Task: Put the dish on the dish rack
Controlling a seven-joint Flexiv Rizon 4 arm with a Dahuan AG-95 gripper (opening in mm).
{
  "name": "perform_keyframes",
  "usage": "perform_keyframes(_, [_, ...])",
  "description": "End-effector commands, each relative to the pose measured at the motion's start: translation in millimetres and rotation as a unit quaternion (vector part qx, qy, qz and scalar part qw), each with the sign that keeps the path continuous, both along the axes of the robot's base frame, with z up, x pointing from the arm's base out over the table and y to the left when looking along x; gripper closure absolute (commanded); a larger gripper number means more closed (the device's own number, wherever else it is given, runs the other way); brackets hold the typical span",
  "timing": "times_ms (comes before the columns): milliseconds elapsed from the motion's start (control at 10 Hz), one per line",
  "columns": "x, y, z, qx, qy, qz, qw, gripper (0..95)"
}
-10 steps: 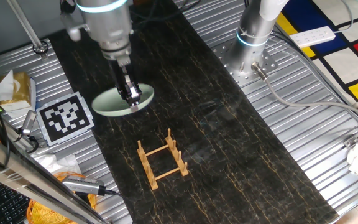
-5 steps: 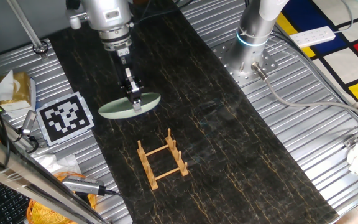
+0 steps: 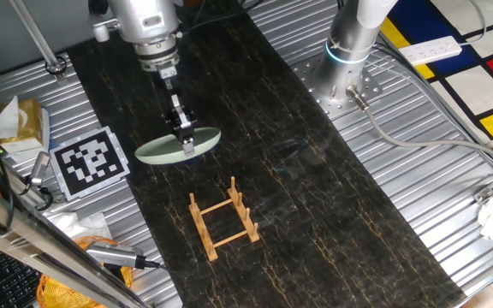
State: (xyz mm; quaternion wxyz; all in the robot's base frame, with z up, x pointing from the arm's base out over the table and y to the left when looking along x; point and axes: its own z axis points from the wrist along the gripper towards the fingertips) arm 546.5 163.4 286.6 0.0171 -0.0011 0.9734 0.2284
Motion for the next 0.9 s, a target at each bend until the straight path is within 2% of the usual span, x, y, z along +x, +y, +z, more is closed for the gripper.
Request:
perform_keyframes(100, [1.3,0.0,-0.4,-0.089,0.043,0.03,0.9946,95.0])
perform_keyframes(200, [1.3,0.0,-0.4,-0.074,0.047,0.035,0.9955,95.0])
perform_keyframes(300, [1.3,0.0,-0.4,-0.05,0.048,0.041,0.9967,95.0])
perform_keyframes(500, [1.3,0.0,-0.4,-0.022,0.043,0.056,0.9972,95.0])
perform_keyframes(600, [1.3,0.0,-0.4,-0.016,0.033,0.064,0.9972,95.0])
perform_keyframes(700, [1.3,0.0,-0.4,-0.012,0.032,0.065,0.9973,95.0])
perform_keyframes(800, [1.3,0.0,-0.4,0.012,0.033,0.061,0.9976,95.0])
perform_keyframes(900, [1.3,0.0,-0.4,0.061,0.029,0.055,0.9962,95.0])
